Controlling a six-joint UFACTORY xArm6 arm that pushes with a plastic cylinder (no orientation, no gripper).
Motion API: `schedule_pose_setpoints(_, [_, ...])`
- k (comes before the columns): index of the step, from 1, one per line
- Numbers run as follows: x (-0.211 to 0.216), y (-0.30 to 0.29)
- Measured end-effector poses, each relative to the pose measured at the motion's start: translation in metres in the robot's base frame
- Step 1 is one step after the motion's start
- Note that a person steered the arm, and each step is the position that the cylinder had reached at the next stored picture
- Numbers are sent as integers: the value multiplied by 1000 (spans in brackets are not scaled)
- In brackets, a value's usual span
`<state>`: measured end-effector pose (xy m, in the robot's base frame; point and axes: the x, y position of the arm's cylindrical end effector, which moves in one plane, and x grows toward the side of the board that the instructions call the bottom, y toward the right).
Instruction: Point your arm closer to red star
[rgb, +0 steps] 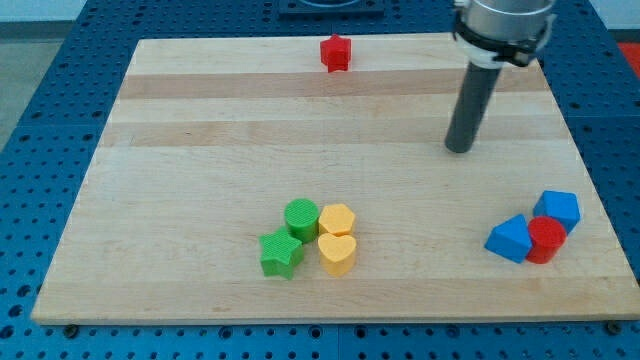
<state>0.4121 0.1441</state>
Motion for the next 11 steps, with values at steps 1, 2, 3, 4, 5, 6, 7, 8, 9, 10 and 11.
schedule_pose_setpoints(1, [-1, -5])
schedule_pose_setpoints(2, [-1, -42])
schedule_pose_setpoints(3, [-1, -105])
schedule_pose_setpoints(4, [-16, -156])
schedule_pose_setpoints(5, [-49, -192])
schedule_pose_setpoints(6, [-97, -213])
schedule_pose_setpoints(7, [-139, -217])
schedule_pose_setpoints(8, [-176, -216])
schedule_pose_setpoints(9, [-204, -203])
schedule_pose_setpoints(10, [-206, -183])
schedule_pose_setpoints(11, [-205, -170])
